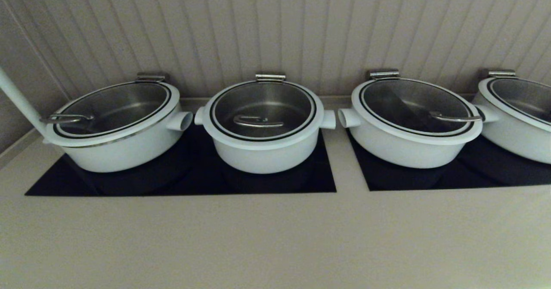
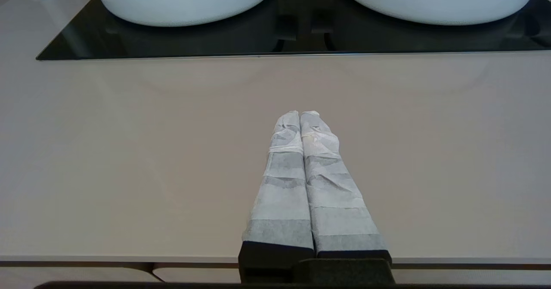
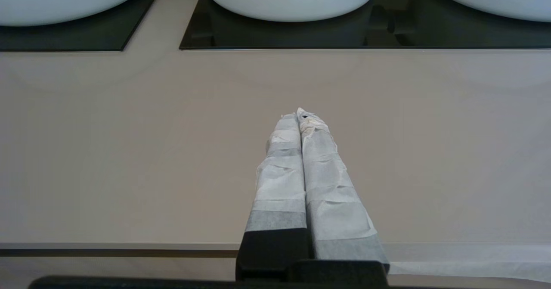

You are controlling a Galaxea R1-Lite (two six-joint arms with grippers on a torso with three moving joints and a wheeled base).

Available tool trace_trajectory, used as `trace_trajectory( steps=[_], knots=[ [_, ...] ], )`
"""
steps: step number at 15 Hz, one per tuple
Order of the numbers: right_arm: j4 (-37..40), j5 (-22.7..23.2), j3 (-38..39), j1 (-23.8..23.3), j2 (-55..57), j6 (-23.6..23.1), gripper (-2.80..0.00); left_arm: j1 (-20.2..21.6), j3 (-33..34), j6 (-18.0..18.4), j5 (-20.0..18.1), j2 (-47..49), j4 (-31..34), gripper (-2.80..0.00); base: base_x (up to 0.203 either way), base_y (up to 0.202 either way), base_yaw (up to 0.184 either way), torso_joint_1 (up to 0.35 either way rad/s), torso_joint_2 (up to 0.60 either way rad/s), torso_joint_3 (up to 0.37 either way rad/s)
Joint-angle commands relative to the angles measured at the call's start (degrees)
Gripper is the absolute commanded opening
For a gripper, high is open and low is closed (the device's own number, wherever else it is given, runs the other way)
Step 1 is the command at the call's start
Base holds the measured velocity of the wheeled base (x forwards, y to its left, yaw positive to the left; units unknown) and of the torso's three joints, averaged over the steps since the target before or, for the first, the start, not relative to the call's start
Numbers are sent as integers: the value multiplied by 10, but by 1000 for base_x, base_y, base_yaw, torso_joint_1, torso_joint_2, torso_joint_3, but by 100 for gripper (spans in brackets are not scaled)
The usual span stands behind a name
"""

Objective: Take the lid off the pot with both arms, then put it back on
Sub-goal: Open the food pot lid a small opening with the left arm

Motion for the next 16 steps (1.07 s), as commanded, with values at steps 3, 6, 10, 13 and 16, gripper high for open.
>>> trace_trajectory(
  steps=[3,6,10,13,16],
  knots=[
    [0,0,0,0,1,0,-280,0,0,3,-1,0,0,-280,0,0,0,0,0,0],
    [0,0,0,0,1,0,-280,-1,0,18,-2,0,0,-280,0,0,0,0,0,0],
    [0,0,0,0,1,0,-280,-1,0,114,-37,0,-4,-280,0,0,0,0,0,0],
    [0,0,0,0,1,0,-280,-1,-38,93,-76,0,-4,-280,0,0,0,0,0,0],
    [0,0,0,0,1,0,-280,-2,-74,89,-122,17,-1,-280,0,0,0,0,0,0]
  ],
)
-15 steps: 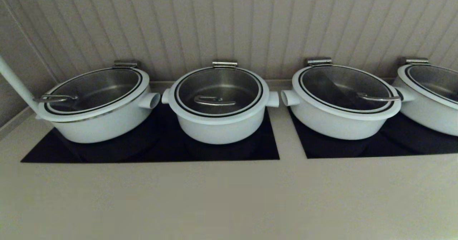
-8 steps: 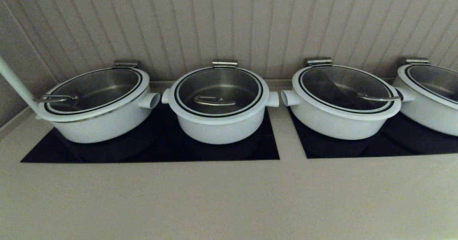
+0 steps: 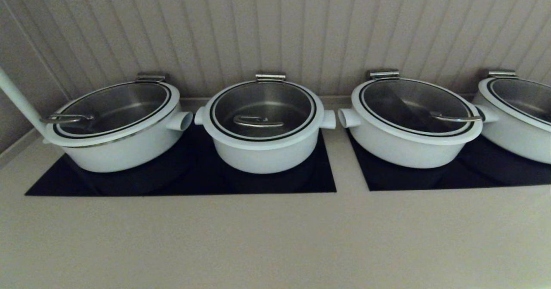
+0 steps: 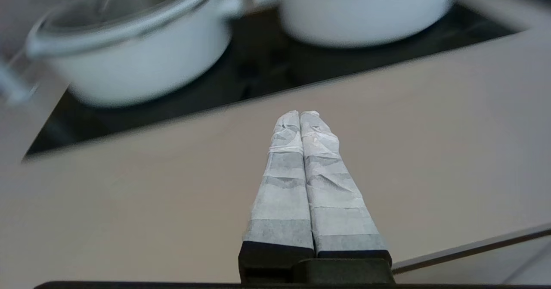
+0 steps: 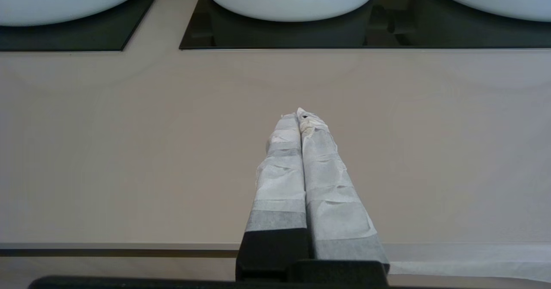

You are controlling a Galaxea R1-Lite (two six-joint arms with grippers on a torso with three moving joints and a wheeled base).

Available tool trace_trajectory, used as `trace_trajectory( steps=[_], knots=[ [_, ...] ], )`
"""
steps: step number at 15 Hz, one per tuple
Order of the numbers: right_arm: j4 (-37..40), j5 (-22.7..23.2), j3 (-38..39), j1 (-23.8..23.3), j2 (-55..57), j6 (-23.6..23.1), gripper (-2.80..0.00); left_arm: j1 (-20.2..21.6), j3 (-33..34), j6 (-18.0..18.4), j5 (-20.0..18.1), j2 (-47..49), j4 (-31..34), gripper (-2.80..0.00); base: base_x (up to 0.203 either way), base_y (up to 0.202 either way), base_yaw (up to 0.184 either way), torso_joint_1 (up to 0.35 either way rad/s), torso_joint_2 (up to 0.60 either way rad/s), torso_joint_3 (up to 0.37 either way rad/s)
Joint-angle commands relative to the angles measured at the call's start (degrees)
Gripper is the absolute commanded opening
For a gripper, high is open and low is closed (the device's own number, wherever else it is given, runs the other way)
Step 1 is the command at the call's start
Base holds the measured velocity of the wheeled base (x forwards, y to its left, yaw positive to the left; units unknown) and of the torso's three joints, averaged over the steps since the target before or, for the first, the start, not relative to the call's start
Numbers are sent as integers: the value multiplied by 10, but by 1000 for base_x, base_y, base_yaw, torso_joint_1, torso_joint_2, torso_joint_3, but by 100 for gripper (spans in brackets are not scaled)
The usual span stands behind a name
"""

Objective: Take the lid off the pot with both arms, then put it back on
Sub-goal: Open the food pot lid a small opening with the left arm

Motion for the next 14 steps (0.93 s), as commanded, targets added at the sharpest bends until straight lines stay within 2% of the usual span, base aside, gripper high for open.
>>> trace_trajectory(
  steps=[1,3,6,7,10,14],
  knots=[
    [0,0,0,1,1,0,-280,0,-28,0,-15,30,0,-280,0,0,0,0,0,0],
    [0,0,0,0,1,0,-280,0,-60,-11,-32,82,-3,-280,0,0,0,0,0,0],
    [0,0,0,0,1,0,-280,0,-138,-64,-61,158,-3,-280,0,0,0,0,0,0],
    [0,0,0,0,1,0,-280,0,-146,-77,-77,163,-2,-280,0,0,0,0,0,0],
    [0,0,0,0,1,0,-280,0,-145,-79,-134,161,0,-280,0,0,0,0,0,0],
    [0,0,0,0,1,0,-280,0,-136,-79,-136,166,2,-280,0,0,0,0,0,0]
  ],
)
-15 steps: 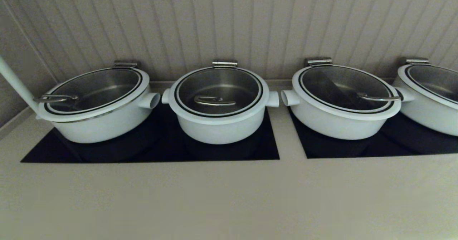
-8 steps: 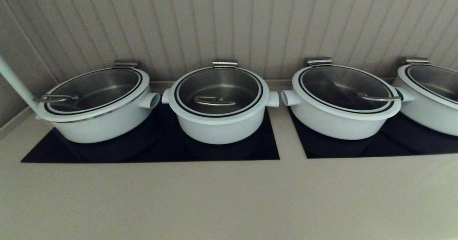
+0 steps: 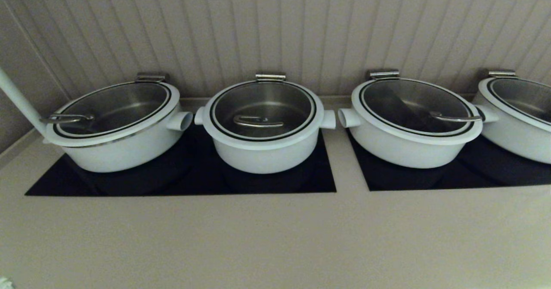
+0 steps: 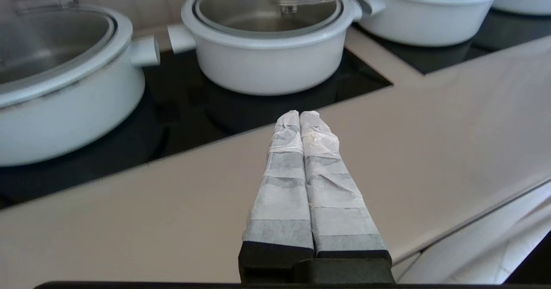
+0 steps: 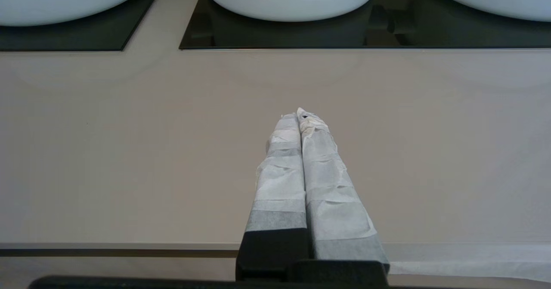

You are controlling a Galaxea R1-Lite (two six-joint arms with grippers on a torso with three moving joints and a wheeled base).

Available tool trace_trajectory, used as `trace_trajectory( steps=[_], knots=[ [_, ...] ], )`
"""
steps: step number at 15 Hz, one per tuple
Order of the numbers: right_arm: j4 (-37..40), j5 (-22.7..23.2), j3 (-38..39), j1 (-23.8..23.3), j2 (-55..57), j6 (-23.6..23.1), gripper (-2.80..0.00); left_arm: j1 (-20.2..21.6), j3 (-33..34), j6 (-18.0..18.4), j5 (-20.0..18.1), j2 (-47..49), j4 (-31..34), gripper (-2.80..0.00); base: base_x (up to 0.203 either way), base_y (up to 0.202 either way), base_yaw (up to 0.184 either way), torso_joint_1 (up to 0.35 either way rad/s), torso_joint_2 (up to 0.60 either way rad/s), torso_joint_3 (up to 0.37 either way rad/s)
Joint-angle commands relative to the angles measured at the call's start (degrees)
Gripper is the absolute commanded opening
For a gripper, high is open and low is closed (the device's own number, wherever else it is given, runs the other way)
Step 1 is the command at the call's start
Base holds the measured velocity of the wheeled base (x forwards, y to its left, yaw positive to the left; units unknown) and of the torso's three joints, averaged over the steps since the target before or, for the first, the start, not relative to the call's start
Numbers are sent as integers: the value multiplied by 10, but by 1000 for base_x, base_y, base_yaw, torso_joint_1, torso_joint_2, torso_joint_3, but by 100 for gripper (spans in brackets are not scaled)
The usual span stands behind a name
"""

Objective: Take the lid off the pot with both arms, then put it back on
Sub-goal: Open the food pot lid a small opening with the left arm

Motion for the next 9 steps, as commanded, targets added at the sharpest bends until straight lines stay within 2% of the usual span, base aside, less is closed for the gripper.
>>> trace_trajectory(
  steps=[1,6,9],
  knots=[
    [0,0,0,0,1,0,-280,0,7,0,-1,7,0,-280,0,0,0,0,0,0],
    [0,0,0,0,1,0,-280,1,10,4,8,5,1,-280,0,0,0,0,0,0],
    [0,0,0,0,1,-1,-280,0,6,12,-3,14,0,-280,0,0,0,0,0,0]
  ],
)
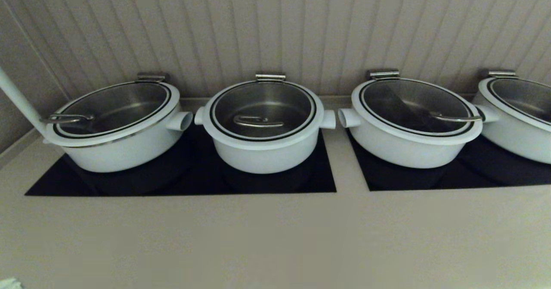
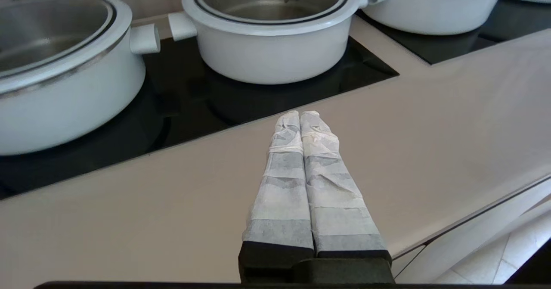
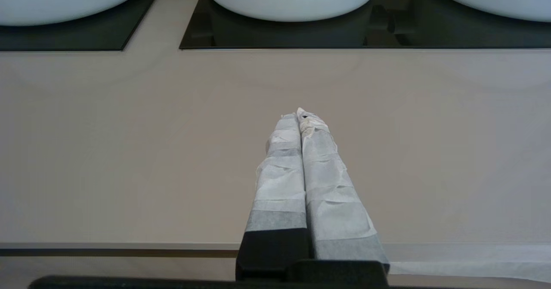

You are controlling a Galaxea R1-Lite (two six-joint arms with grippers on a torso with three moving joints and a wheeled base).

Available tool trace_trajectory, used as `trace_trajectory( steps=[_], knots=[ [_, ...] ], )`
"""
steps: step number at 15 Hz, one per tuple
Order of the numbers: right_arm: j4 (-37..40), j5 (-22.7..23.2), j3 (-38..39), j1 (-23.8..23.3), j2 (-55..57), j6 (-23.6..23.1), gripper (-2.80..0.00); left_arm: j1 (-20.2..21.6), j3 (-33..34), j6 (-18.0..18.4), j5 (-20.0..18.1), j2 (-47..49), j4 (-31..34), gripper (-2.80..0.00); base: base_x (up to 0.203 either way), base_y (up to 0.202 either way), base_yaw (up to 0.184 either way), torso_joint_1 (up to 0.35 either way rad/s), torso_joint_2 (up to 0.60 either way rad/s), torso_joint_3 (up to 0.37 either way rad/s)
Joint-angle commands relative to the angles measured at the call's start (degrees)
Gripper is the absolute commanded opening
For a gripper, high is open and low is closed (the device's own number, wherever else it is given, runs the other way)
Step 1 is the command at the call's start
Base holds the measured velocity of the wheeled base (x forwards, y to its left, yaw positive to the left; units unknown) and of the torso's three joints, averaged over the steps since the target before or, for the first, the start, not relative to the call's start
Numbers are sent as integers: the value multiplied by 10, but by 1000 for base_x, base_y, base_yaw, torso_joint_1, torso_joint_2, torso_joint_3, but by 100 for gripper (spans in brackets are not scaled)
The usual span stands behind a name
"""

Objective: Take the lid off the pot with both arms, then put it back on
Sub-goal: Open the food pot lid a small opening with the left arm

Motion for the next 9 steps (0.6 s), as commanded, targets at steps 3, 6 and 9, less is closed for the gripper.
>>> trace_trajectory(
  steps=[3,6,9],
  knots=[
    [0,0,0,0,1,-1,-280,0,-2,4,-23,26,-1,-280,0,0,0,0,0,0],
    [0,0,0,0,1,-1,-280,0,-1,19,-78,36,-1,-280,0,0,0,0,0,0],
    [0,0,0,0,1,-1,-280,0,-5,31,-104,65,-5,-280,0,0,0,0,0,0]
  ],
)
